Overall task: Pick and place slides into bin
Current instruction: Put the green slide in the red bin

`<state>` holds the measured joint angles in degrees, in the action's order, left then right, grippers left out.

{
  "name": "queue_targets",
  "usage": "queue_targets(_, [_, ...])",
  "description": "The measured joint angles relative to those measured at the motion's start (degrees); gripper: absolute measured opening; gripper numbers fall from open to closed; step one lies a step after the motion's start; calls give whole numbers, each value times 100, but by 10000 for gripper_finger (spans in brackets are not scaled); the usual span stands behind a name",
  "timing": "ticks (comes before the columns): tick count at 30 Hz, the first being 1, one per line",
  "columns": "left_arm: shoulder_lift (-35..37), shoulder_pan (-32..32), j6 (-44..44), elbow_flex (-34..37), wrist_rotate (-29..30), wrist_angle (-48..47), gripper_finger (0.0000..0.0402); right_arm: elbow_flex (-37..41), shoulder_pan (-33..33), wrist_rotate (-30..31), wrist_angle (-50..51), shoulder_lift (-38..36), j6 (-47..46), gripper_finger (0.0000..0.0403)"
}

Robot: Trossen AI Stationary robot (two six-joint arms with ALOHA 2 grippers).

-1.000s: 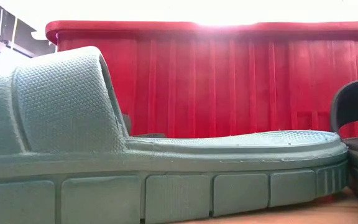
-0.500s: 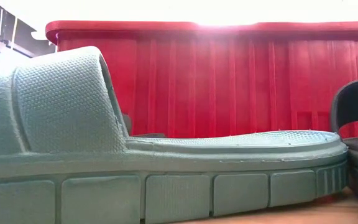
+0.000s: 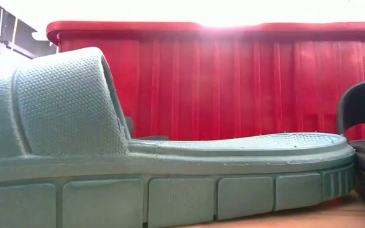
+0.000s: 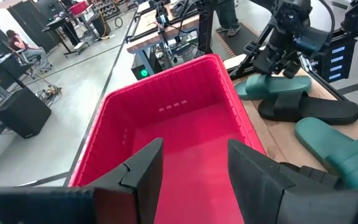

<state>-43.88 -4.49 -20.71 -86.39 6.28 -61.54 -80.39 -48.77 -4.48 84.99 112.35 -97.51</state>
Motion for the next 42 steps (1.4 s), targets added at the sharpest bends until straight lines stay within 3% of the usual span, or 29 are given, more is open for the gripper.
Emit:
queue_targets(4, [0,2,0,0,0,0,161,1,4,156,144,94,26,120])
queue_targets(10, [0,2,0,0,0,1,161,1,39,183,-78,94,-124,12])
queue_targets(15, [0,2,0,0,0,2,161,-479,87,-121,-347,43,84,4])
queue_targets(18, [0,1,12,0,0,2,161,-1399,82,267,-215,-40,410,4])
queue_targets(24, [0,2,44,0,-2,3,161,-3963,83,1872,543,-152,1053,2])
queue_targets(26, [0,2,44,0,-2,4,161,-4750,44,2851,478,-185,1904,1])
queue_targets(28, [0,1,44,0,-2,4,161,-5431,33,4208,416,-191,2585,1])
queue_targets(31, [2,2,44,0,-2,6,161,-5070,158,5754,-73,-743,3901,1])
queue_targets(36, [0,2,44,0,-2,11,161,-4458,927,6516,559,-1455,4946,1])
queue_targets(40, [-18,0,46,-2,-2,21,161,-3919,2170,7295,307,-1937,5700,0])
queue_targets(42, [-26,1,48,0,0,14,161,-3660,2911,7252,521,-2092,5834,0])
